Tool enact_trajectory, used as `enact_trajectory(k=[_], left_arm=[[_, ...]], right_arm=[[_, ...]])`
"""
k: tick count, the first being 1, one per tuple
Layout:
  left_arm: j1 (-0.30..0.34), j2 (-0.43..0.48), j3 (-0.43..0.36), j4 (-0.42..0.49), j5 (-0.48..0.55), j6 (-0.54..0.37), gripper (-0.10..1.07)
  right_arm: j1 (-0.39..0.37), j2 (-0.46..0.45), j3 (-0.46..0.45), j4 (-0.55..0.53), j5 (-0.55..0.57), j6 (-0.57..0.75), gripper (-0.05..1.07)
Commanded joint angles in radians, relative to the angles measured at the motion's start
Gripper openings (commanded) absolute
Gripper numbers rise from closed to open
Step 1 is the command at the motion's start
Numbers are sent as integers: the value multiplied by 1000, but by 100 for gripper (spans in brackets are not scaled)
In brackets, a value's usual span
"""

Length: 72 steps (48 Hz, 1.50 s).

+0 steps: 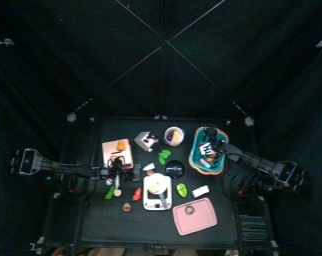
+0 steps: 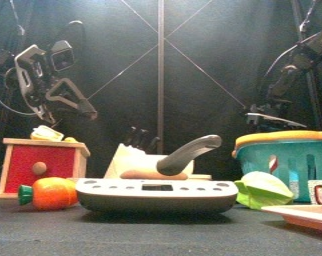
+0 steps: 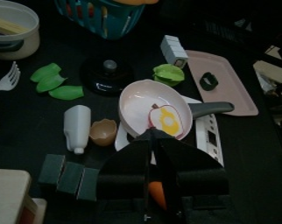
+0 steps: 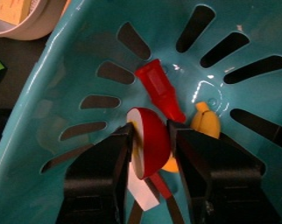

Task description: Hand over apple half

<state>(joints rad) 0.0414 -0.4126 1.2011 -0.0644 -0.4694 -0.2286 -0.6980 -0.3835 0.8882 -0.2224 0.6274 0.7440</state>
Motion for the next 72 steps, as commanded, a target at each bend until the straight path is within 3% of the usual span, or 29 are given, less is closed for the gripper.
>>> enact_trajectory(k=[1,10,26,40,58,72], left_arm=[[3,-5,-21,0,-5,2,49],[2,-5,-29,2,-5,2,49],[-8,-6,-35,2,-8,2,49],[-6,-5,-38,3,-15,2,49],[-5,-5,-54,5,-15,3,49],[2,23,-129,-15,-97,3,49]], right_arm=[[12,-37,-12,-3,17,-3,59],[97,-101,-31,-15,61,-2,59],[255,-199,-44,-11,41,2,59],[385,-209,-63,-15,-146,0,59],[417,-173,-28,-14,-410,-2,59],[446,-63,-17,-67,-678,-6,59]])
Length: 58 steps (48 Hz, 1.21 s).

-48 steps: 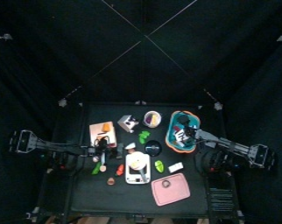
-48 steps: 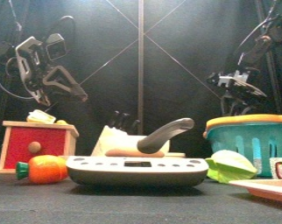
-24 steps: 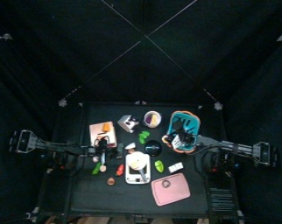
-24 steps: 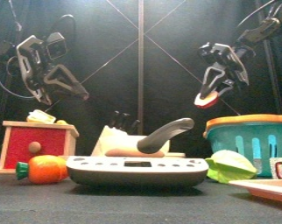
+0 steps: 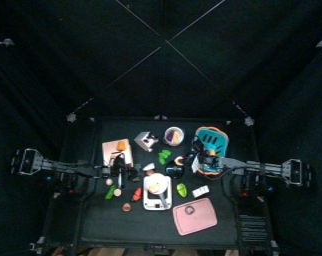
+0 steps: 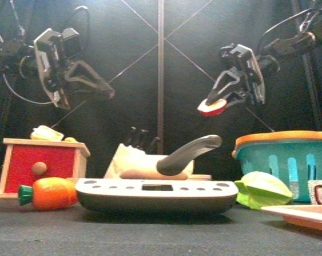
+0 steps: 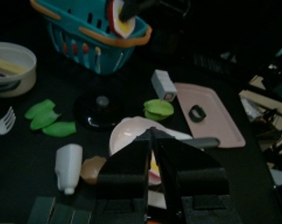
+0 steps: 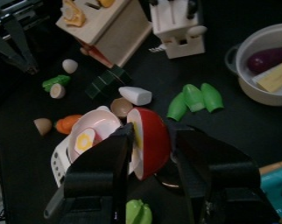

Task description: Hand over apple half

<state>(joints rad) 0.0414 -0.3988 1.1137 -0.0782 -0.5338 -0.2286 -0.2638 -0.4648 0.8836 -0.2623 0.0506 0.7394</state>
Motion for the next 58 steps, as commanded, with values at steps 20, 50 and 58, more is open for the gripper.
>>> enact_trajectory(k=[20,50,58], left_arm=[[0,132,-106,3,-92,2,59],[-101,287,-190,15,-97,2,75],[-106,272,-152,2,-92,0,75]], right_arm=[[66,235,-74,-130,-453,-2,59],[127,422,-207,-258,-486,-3,59],[120,391,-192,-265,-479,-2,59]])
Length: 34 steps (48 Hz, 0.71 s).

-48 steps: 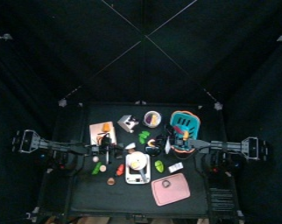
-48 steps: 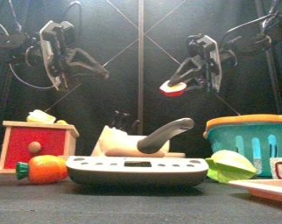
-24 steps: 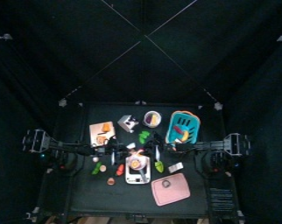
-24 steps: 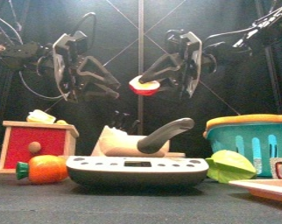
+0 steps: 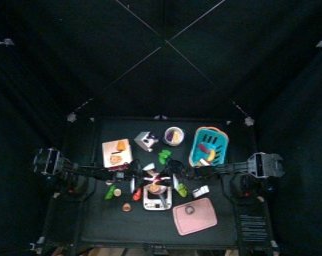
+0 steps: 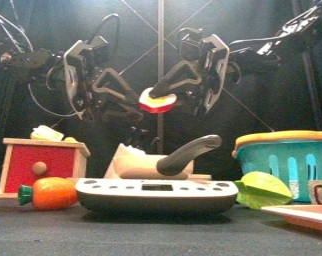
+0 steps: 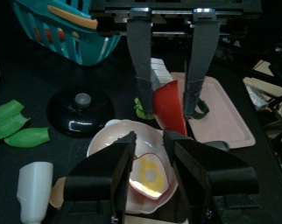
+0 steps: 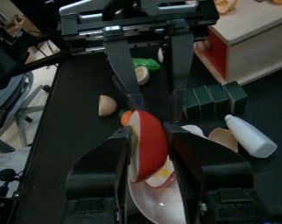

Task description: Hand over apple half

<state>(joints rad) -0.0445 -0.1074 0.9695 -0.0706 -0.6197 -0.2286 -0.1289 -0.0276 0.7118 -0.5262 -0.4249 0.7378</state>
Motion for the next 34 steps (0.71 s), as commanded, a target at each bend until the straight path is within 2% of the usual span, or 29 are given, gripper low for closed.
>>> enact_trajectory(k=[1,19,34], left_arm=[[-20,-23,-6,-11,-6,0,75],[-29,-57,21,-25,-5,2,75],[-15,-48,-2,-46,-6,2,75]], right_arm=[[-17,-51,-18,-3,-3,-2,59],[-46,-91,31,-12,0,-2,59],[-41,-64,-2,-14,-3,-3,59]])
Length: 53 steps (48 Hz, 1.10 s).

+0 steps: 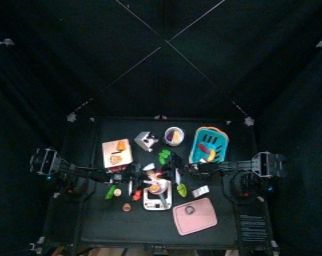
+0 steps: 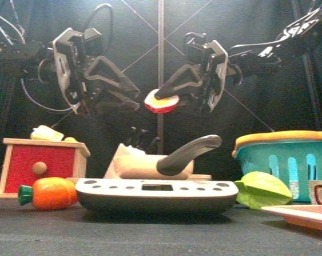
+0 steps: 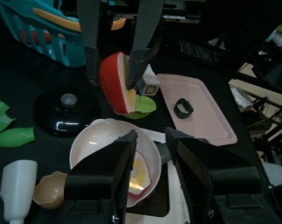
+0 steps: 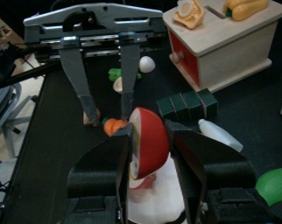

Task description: Hand over apple half

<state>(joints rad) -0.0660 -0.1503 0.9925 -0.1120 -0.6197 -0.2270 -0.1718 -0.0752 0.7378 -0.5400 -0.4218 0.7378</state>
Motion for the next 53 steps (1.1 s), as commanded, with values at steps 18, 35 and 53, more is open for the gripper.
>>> enact_trajectory(k=[18,35,53], left_arm=[[25,21,-54,-15,-9,0,75],[37,25,-34,-26,-9,0,75],[37,23,-25,-37,-8,0,75]], right_arm=[[3,12,-49,0,-6,-2,59],[5,-3,-31,0,-5,-2,59],[5,-21,-15,0,-3,-2,59]])
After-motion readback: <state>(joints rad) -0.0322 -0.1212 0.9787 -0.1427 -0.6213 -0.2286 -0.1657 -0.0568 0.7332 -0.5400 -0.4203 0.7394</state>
